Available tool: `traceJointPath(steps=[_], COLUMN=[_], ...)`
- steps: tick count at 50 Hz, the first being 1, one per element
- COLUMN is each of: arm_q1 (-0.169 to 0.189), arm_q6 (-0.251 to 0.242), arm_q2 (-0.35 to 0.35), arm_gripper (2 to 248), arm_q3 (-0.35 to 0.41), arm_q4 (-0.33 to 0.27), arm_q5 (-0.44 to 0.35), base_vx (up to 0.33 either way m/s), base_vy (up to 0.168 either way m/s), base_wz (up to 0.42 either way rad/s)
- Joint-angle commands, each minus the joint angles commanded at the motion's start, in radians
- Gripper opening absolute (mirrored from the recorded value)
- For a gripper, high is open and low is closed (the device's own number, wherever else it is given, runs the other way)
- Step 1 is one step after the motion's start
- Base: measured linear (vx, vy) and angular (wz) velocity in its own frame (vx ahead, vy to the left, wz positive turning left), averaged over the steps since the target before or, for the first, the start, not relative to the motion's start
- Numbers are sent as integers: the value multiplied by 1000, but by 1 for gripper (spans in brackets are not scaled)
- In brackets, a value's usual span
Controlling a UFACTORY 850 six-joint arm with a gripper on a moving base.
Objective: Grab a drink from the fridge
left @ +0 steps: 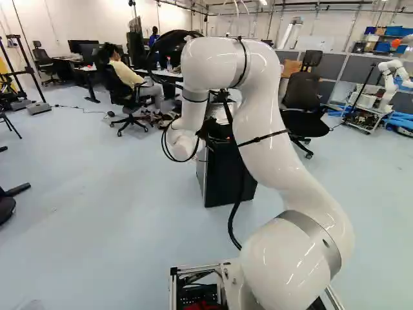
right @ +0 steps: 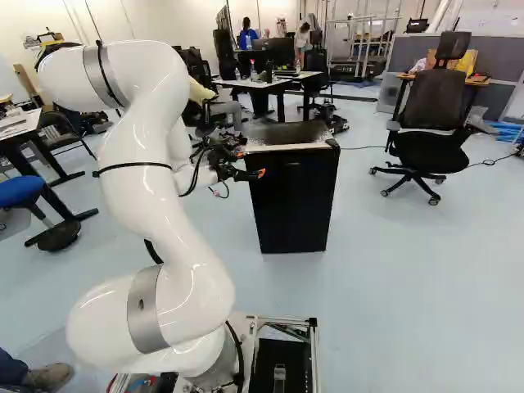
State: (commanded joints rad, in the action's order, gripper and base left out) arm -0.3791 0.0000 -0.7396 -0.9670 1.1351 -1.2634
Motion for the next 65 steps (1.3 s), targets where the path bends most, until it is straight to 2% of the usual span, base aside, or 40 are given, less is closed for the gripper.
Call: traceJointPath(steps=[27,65], arm_q1=[-3,-35], arm_q6=[0,0], arm_q2=[8,62], arm_gripper=[247,247], arm_q3=[14,108], arm_q4=[48,121], arm_q5=[0,-3], base_vx=[-1,0], base_vy=[-1,0], base_wz=[-4,0])
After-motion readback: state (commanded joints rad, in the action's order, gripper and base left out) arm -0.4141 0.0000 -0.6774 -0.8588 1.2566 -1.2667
